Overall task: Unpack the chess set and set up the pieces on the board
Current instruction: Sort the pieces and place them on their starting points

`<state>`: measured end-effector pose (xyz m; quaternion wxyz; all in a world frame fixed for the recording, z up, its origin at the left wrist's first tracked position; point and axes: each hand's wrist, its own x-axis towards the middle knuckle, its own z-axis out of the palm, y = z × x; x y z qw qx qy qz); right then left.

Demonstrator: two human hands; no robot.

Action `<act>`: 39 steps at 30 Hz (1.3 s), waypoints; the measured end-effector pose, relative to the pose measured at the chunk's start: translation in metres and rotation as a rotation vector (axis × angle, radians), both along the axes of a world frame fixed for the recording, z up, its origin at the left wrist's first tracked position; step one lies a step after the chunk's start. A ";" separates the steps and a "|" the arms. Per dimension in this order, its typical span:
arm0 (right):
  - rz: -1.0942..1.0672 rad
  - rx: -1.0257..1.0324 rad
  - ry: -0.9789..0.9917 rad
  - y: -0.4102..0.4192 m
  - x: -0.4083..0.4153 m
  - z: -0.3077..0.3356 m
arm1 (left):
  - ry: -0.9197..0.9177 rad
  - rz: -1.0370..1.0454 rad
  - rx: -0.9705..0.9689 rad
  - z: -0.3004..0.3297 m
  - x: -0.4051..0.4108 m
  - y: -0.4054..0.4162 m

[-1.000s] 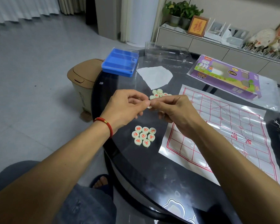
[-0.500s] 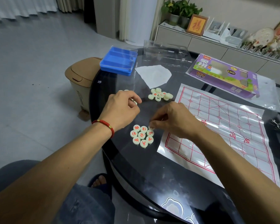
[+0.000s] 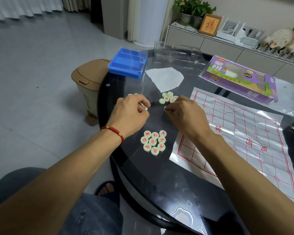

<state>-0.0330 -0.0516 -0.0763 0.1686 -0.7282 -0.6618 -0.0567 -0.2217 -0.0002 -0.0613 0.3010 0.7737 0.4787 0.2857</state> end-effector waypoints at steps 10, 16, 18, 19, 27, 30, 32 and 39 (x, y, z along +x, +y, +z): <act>0.328 -0.185 0.067 -0.035 -0.012 0.018 | 0.047 -0.023 0.013 -0.002 0.000 -0.004; 0.155 -0.027 0.038 -0.011 -0.008 0.016 | 0.053 -0.007 0.018 0.002 0.001 -0.005; 0.070 -0.029 0.026 0.009 -0.008 0.011 | 0.052 -0.001 0.023 0.003 0.001 -0.005; 0.044 -0.052 0.012 0.018 -0.008 0.009 | 0.051 0.000 0.021 0.003 0.001 -0.005; 0.041 -0.116 -0.183 0.041 0.001 0.005 | 0.030 0.007 0.031 0.003 -0.005 -0.002; 0.051 -0.058 -0.037 0.032 0.003 0.002 | 0.021 0.010 0.026 0.004 -0.004 -0.003; -0.019 -0.011 0.299 0.021 0.001 0.004 | 0.020 0.013 0.016 0.004 -0.003 -0.003; 0.009 -0.039 0.892 -0.009 -0.019 0.015 | -0.202 -0.046 -0.259 0.005 0.004 -0.006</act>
